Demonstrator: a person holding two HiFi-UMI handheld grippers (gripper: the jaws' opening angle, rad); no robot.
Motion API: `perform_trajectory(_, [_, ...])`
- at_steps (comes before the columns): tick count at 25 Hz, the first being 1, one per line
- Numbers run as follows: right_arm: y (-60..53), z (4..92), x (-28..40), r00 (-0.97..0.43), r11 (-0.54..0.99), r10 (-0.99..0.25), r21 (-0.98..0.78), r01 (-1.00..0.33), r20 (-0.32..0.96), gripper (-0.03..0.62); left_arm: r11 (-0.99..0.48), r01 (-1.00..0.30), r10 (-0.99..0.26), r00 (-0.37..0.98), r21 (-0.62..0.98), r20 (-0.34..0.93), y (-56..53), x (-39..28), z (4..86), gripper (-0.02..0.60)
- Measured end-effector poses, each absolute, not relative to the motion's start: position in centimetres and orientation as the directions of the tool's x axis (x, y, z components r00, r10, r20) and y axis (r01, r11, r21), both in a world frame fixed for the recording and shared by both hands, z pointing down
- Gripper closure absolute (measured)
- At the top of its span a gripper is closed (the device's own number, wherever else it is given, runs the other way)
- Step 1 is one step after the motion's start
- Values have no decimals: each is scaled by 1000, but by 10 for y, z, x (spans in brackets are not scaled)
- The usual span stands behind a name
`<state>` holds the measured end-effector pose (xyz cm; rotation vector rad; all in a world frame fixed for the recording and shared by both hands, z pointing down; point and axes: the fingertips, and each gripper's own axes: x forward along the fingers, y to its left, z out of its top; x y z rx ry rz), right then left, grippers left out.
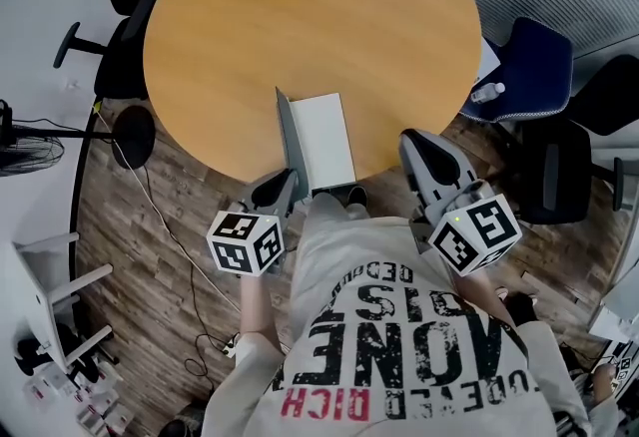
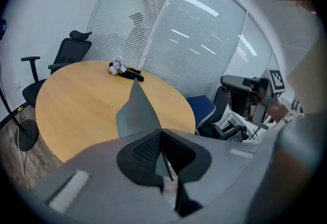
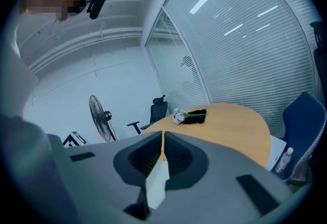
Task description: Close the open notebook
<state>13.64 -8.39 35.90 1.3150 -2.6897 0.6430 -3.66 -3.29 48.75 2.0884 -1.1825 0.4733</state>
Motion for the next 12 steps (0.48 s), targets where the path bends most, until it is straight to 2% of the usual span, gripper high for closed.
perform_trajectory(12, [-81, 360, 139, -617, 532, -742, -331, -779, 260, 574, -388, -835, -582, 550, 390, 599, -37, -19, 492, 563])
